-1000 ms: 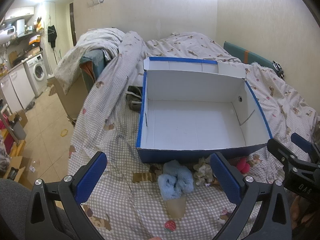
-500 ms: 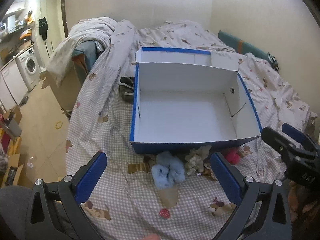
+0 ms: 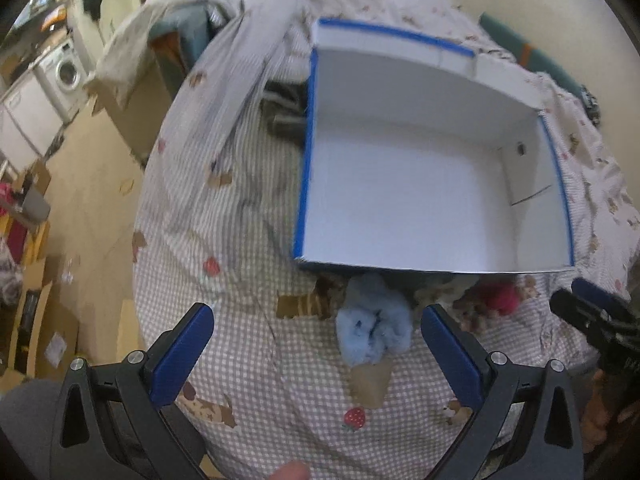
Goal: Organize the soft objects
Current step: 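Lower the left gripper onto the light-blue sock bundle and close it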
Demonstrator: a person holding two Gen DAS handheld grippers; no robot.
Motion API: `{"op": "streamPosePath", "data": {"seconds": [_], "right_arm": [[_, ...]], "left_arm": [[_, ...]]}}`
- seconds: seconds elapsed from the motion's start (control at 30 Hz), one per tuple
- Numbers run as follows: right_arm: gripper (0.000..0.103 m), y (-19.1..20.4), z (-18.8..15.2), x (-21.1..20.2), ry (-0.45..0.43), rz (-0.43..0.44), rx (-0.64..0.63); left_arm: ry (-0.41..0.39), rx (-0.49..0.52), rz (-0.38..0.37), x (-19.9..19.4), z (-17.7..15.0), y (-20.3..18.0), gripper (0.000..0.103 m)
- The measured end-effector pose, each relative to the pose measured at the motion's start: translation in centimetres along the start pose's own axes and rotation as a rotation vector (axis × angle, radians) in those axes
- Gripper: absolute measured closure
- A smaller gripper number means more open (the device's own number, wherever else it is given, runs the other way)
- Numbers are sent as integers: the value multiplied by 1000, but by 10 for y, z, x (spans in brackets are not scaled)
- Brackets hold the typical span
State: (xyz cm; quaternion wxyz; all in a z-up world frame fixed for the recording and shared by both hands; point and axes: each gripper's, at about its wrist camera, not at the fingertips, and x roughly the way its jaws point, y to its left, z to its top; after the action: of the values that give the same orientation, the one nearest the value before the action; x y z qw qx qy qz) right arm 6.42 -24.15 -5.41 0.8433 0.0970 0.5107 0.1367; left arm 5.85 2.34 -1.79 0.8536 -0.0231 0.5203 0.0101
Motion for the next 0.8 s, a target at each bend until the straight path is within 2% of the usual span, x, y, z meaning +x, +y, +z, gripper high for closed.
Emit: {"op": "streamPosePath", "data": {"seconds": [0.1, 0.17, 0.3, 0.37, 0.47, 0.57, 0.6, 0.67, 0.8], "right_arm": [[0, -10, -7, 15, 32, 7, 41], [0, -13, -10, 19, 42, -6, 62], [0, -17, -9, 17, 22, -27, 71], [0, -19, -7, 19, 22, -40, 73], [0, -19, -5, 22, 26, -52, 70], [0, -16, -3, 28, 30, -84, 46], [0, -14, -3, 30, 30, -100, 36], [0, -10, -3, 33, 31, -120, 13], [0, -6, -3, 33, 22, -140, -12]], "left_arm": [[61, -44, 10, 19, 3, 8, 0], [99, -75, -13, 31, 4, 15, 0], [226, -103, -61, 62, -1, 17, 4], [291, -105, -94, 77, -7, 12, 11], [361, -101, -112, 99, -14, 2, 11], [387, -62, -120, 115, -16, -10, 12], [389, -34, -121, 122, -17, -16, 14], [392, 19, -134, 133, -19, -25, 35], [391, -72, -218, 139, -20, -26, 46]]}}
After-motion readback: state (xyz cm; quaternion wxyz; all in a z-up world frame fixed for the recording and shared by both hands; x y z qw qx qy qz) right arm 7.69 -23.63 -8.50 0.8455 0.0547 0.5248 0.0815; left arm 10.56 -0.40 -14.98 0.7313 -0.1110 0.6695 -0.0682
